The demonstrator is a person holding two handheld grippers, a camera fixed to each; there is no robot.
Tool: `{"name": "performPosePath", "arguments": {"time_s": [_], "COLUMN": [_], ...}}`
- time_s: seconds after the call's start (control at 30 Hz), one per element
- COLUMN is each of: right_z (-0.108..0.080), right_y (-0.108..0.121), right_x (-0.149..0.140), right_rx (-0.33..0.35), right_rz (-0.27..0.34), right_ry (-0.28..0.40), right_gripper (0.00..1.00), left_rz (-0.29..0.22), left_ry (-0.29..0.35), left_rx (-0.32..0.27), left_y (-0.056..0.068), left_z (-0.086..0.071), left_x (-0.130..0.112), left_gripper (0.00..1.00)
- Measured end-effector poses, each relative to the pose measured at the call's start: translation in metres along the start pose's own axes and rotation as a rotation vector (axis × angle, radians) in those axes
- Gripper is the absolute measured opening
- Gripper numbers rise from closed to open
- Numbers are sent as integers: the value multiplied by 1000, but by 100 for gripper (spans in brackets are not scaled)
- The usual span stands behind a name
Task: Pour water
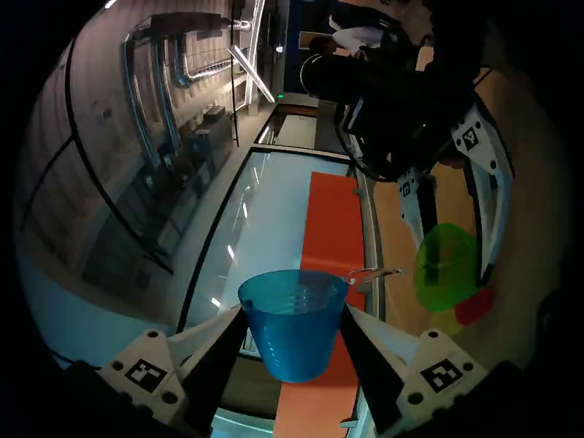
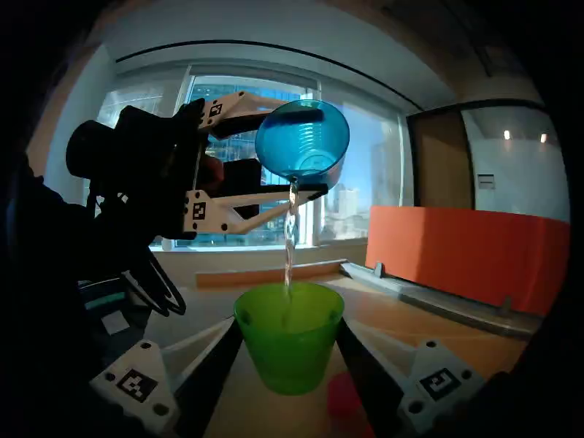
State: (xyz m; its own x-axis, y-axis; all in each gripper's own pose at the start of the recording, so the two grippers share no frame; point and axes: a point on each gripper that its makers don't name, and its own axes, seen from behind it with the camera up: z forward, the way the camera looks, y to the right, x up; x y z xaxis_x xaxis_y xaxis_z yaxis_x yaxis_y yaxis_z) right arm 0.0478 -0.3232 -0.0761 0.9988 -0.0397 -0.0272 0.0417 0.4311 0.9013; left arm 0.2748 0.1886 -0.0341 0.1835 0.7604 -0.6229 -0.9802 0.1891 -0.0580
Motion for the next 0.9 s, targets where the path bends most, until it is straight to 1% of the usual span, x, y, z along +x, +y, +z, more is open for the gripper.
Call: {"name": "performPosePath", "arguments": {"time_s": [0.2, 0.7, 0.9], "right_z": [0, 0, 0], "right_y": [1, 1, 0], "right_x": [1, -1, -1], "right_rx": [-2, -3, -1], "right_rz": [-1, -2, -1], "right_ry": [2, 3, 3], "right_gripper": [88, 88, 88], "left_rz": [26, 86, 119], "left_ry": [2, 3, 2], "left_rx": [3, 8, 8], "left_y": [-4, -4, -5], "left_z": [2, 0, -1], "left_x": [1, 5, 7], "left_gripper": [84, 84, 84]}}
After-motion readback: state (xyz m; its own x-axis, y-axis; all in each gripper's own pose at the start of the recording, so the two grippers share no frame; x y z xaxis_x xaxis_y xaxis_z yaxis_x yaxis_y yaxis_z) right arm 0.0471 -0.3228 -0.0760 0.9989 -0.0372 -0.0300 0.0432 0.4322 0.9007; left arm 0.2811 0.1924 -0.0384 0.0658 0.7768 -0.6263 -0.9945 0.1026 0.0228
